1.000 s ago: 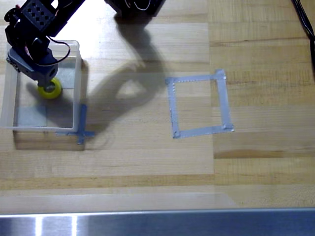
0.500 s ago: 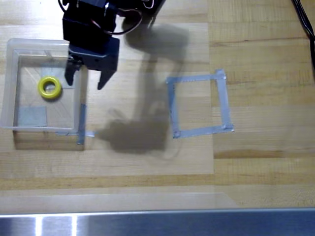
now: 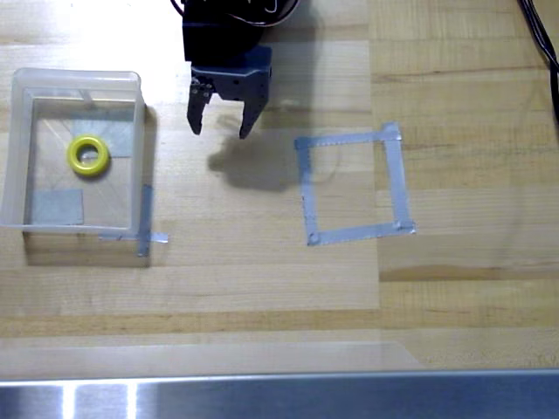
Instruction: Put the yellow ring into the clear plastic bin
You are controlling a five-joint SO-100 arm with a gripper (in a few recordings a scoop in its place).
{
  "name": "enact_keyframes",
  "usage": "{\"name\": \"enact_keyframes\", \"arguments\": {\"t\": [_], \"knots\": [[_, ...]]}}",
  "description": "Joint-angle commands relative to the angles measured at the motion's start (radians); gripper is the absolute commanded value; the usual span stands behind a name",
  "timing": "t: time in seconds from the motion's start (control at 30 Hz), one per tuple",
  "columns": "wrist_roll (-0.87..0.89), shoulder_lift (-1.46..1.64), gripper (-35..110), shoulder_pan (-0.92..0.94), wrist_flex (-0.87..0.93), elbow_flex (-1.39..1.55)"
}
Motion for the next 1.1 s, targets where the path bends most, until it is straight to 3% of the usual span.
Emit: {"name": "enact_keyframes", "arguments": {"t": [0.0,0.3,0.6,1.07], "knots": [[0.021,0.264,21,0.002,-0.009,0.123],[0.021,0.408,20,-0.005,-0.008,0.258],[0.020,0.403,-1,0.003,-0.008,0.255],[0.018,0.407,2,0.005,0.132,0.255]]}}
